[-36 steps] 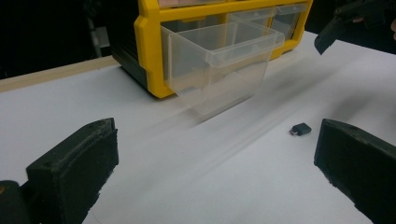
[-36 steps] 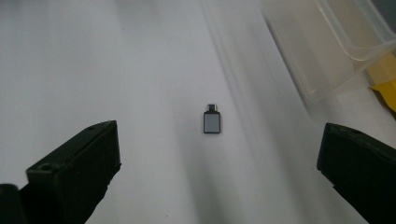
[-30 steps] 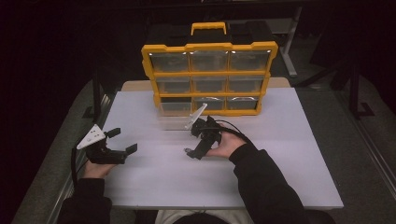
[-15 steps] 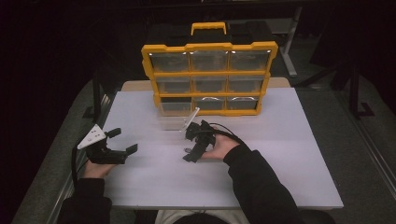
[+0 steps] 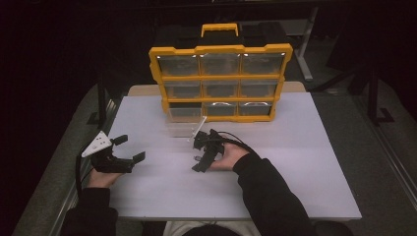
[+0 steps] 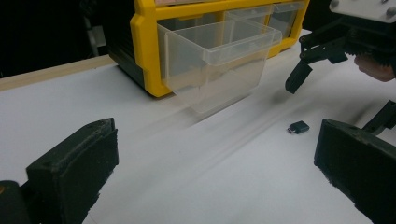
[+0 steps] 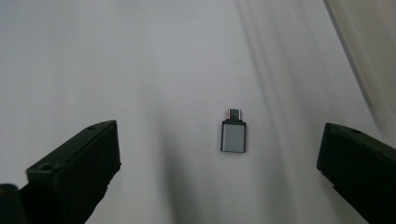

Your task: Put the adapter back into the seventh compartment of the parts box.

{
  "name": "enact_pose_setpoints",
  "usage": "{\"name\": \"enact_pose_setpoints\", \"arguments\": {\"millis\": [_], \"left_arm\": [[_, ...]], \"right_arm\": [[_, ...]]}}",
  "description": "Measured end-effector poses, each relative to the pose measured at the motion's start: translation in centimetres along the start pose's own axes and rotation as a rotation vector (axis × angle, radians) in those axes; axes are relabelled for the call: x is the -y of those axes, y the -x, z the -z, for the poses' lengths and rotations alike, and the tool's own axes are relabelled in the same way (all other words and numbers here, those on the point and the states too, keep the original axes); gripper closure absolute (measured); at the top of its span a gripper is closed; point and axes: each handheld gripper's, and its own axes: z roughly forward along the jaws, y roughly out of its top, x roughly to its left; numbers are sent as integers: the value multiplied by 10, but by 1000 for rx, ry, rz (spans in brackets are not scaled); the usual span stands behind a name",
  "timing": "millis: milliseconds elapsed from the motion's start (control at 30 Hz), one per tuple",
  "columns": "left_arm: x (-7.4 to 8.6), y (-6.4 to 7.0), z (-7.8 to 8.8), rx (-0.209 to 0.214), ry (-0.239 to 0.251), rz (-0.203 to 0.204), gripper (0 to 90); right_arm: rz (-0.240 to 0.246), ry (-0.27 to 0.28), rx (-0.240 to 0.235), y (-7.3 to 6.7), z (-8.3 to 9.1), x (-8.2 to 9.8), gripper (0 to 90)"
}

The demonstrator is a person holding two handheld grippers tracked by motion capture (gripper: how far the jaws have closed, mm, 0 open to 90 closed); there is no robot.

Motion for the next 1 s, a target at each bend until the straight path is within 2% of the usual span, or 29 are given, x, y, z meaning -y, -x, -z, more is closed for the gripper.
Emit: {"name": "enact_pose_setpoints", "arguments": {"millis": [133,567,767,1000], "left_arm": [[0,0,0,-1,-1,-2,0],[0,0,0,6,4,2,0],[0,0,0,6,3,1,0],[0,0,0,5,3,1,0]], "right_arm": [[-6,-2,-4,3,-4,1,14],[5,-9,-25,8,-7,2,274],[3,-14,-14,9,-10,2,349],[8,-6,-11,9,-10,1,489]]}}
